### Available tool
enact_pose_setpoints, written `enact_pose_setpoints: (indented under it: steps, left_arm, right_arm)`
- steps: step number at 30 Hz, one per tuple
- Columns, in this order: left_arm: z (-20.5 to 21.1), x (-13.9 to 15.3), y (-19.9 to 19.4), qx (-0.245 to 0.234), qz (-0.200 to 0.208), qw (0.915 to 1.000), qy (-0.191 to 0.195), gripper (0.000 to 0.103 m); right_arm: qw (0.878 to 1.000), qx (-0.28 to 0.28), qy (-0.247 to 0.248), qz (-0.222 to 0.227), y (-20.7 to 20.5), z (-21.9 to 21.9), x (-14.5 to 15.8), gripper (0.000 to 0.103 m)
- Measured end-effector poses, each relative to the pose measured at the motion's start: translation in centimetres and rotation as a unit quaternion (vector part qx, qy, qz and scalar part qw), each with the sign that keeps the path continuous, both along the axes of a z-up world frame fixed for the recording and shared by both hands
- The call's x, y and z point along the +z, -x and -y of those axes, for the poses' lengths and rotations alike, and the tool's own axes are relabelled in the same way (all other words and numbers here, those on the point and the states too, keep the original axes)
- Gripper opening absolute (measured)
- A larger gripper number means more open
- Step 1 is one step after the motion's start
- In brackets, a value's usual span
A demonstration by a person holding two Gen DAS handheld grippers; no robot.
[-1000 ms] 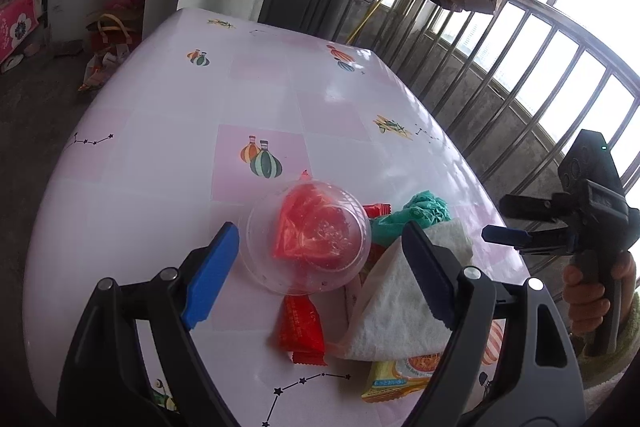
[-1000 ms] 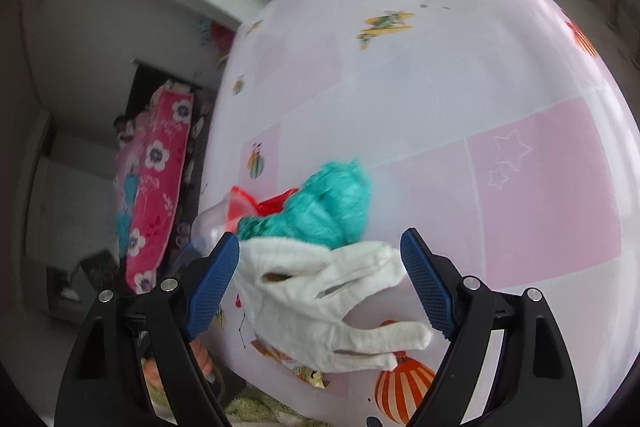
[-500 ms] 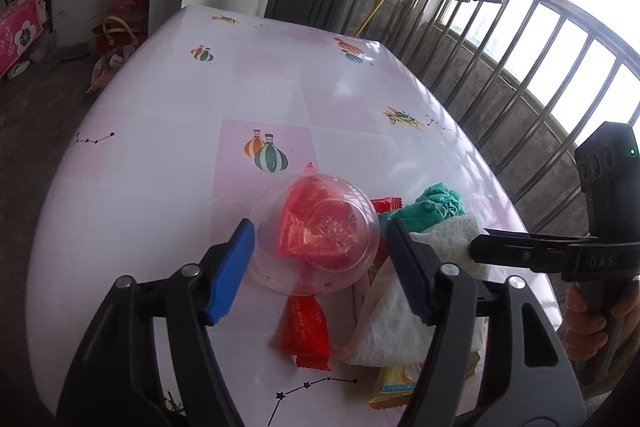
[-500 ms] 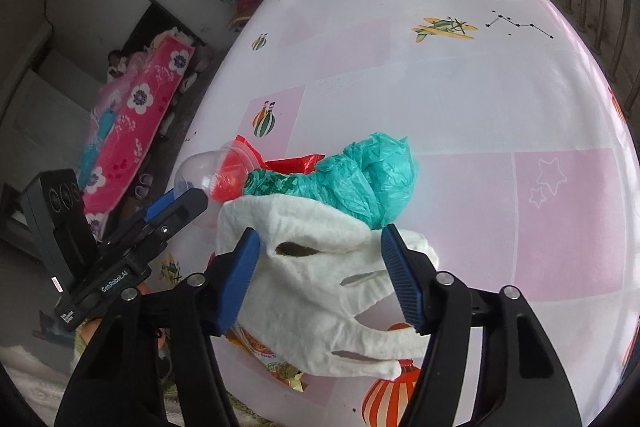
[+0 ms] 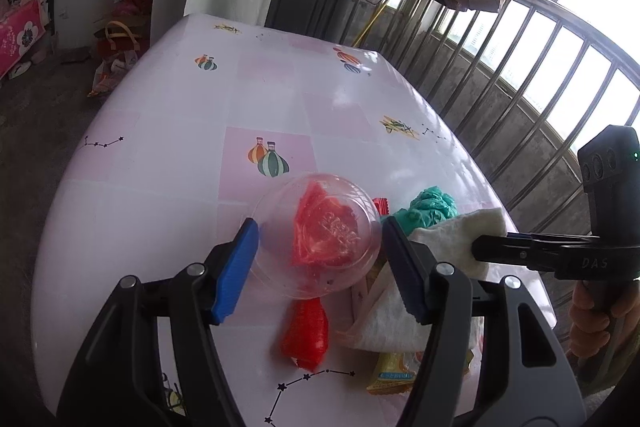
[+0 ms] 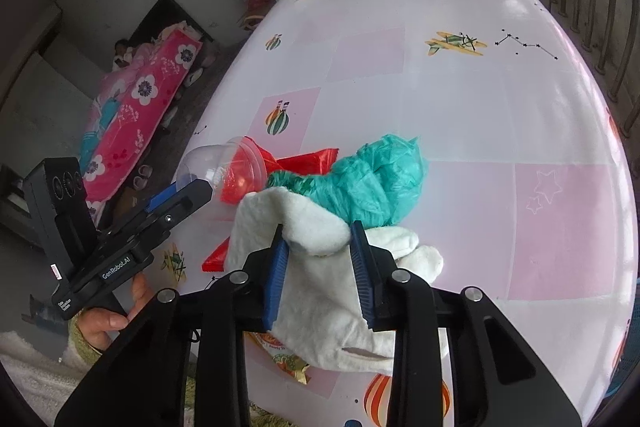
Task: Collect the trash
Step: 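Carry cup and glove over the basket and open both tools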
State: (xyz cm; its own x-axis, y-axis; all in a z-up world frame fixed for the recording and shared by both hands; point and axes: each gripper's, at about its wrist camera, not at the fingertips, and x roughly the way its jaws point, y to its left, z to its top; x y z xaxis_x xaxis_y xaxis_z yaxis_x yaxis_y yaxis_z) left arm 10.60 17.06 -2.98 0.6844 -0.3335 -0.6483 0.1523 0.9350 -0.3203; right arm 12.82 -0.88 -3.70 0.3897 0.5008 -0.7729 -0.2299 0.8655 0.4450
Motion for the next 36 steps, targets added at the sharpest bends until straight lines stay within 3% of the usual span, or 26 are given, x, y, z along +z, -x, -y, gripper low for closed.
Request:
enact_pose_setpoints:
  steps: [5,10,15,19,23,27,31,34,36]
  left_arm:
    - [-0.5,0.7,0.6,0.003,0.014,0.9999,0.002,0.060]
    - [-1.0,1.8,1.3,0.010,0.029,0.9995,0.004,0.060]
    - [-1.2,4.0,2.4,0.007,0.057,0.9983,0.001,0.060]
    - [-0.6,6.3,2.9,-0.009,0.079,0.9968,0.003,0.060]
    - [1.6,9.0,2.6,-0.049,0.105,0.9932,0.007,0.060]
    - [6.1,11.6,1.9,-0.117,0.130,0.9845,0.012,0.060]
    - [12.8,12.9,1.4,-0.207,0.142,0.9675,0.031,0.060]
    - [19.2,12.4,1.1,-0.276,0.129,0.9514,0.043,0.060]
    - [23.9,11.3,0.5,-0.318,0.100,0.9416,0.047,0.060]
  right_arm:
    - [1.000,0.008,-0.003,0.012,0.8,0.3,0.9,0.031]
    - [0.999,0.015,-0.031,0.028,1.8,0.8,2.3,0.015]
    - [0.996,0.006,-0.069,0.055,3.2,2.0,4.6,0.011]
    - [0.988,-0.025,-0.125,0.093,4.7,5.6,7.6,0.011]
    - [0.976,-0.084,-0.147,0.138,6.7,10.7,10.5,0.010]
    - [0.963,-0.175,-0.125,0.162,9.6,17.5,12.7,0.010]
    - [0.949,-0.272,-0.071,0.142,13.0,24.6,13.4,0.011]
    - [0.939,-0.320,-0.044,0.118,14.9,28.7,12.9,0.010]
    - [0.933,-0.346,-0.032,0.095,15.8,31.2,12.1,0.010]
